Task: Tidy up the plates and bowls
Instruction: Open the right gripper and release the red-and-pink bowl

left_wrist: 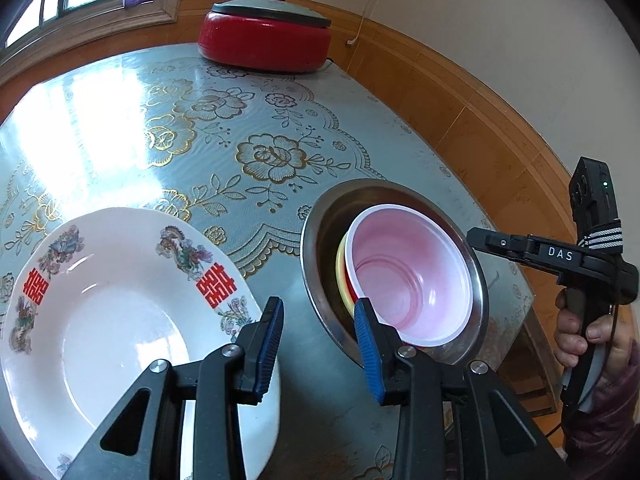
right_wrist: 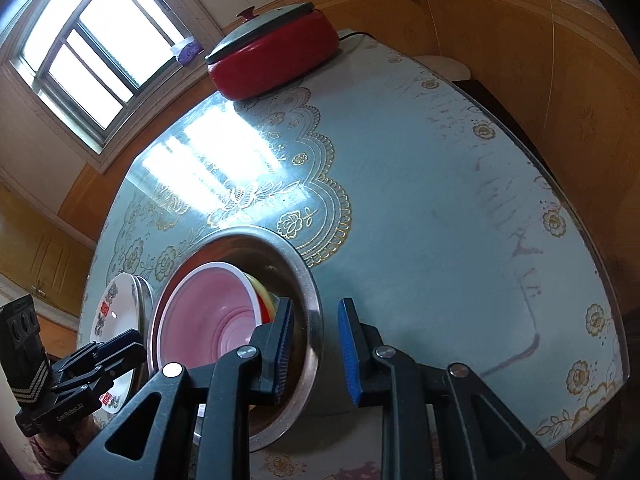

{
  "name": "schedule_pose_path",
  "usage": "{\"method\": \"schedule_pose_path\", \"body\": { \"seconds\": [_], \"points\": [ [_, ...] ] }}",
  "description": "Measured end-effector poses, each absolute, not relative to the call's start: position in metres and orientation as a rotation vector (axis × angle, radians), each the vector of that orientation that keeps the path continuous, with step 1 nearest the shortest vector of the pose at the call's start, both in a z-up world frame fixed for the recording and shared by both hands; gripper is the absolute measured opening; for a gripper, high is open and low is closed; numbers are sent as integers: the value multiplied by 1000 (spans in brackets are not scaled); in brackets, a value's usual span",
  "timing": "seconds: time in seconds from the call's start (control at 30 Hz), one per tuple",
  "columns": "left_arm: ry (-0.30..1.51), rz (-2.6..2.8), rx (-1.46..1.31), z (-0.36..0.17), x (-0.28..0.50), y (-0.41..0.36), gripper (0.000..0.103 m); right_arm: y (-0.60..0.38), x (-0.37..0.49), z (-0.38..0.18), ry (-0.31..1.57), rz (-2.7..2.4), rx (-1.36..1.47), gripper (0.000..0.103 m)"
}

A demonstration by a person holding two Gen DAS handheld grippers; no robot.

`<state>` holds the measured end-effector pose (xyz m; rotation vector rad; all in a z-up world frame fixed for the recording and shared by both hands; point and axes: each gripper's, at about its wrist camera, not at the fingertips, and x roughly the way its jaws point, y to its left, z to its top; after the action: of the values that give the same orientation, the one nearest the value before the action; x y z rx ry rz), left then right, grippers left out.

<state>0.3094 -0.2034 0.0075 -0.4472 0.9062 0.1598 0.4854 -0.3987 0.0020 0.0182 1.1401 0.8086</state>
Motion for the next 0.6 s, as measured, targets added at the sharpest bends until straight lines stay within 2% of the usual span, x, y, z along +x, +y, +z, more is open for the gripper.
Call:
{"method": "schedule_pose_path", "body": {
  "seconds": [0.27, 0.37, 0.5, 0.6],
  "points": [
    [932, 165, -442, 2, 316, -207, 36, -391, 489, -19, 1183, 818, 0, 21],
    [938, 161, -440, 1, 319, -209, 33, -386, 485, -19, 1145, 840, -31, 10],
    [953, 159, -423, -3, 326, -217, 27, -385, 486, -18, 1113, 834, -45, 11],
    [950, 156, -408, -3, 335, -224, 26, -386, 496, -19, 1112, 827, -18, 12]
  ]
}}
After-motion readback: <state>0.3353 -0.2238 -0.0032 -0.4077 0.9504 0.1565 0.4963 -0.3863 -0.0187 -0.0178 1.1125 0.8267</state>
